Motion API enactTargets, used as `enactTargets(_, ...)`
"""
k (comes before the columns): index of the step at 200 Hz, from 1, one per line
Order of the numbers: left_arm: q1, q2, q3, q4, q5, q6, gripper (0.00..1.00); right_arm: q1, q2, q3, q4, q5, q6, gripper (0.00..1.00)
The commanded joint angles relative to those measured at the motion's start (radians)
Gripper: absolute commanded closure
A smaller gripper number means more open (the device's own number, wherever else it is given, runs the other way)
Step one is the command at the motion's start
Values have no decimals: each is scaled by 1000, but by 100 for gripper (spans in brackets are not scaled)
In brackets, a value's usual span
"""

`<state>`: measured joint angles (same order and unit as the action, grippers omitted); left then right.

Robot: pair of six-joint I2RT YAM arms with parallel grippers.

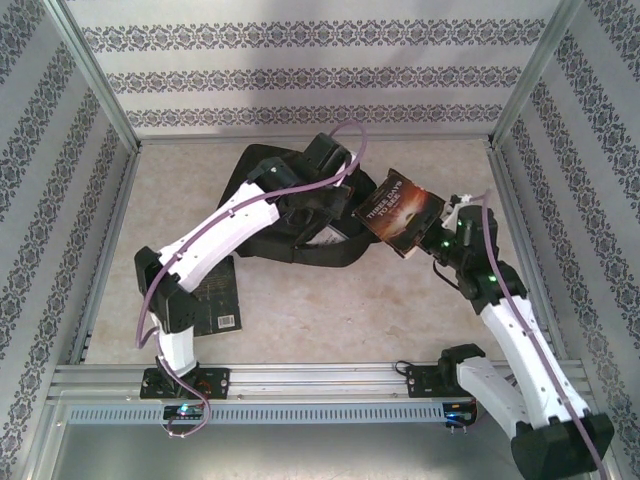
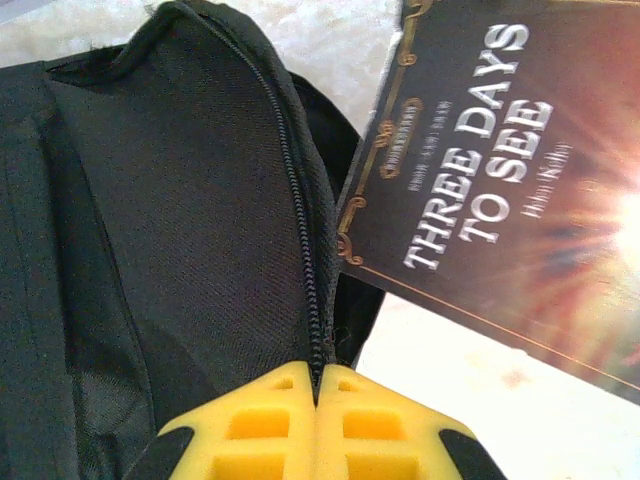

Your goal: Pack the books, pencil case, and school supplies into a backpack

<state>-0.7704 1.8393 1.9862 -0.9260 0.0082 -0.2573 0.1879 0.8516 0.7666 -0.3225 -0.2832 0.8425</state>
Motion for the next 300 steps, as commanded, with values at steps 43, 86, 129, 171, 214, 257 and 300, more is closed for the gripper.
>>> enactTargets(43,-3,-81,-100,99,106,-42,99,91,254,103,358,-110,228,100)
enactTargets(86,21,-57,-60,56,55,-45,37,127,264,114,413,-121,290,100)
enactTargets(129,54,63,126,-53,40,-19,28,141,270,94,452,-144,326,100)
enactTargets(171,99,119,161,-76,40,-4,37,143,261,86,454,-146,329,100)
enactTargets(214,127,135,139,-86,31,14,63,143,259,89,453,-146,327,100)
enactTargets(257,179,76,122,-66,49,10,100,144,262,68,418,-134,281,100)
enactTargets(300,234,5,137,-51,81,9,100,145,296,-17,482,-156,285,100)
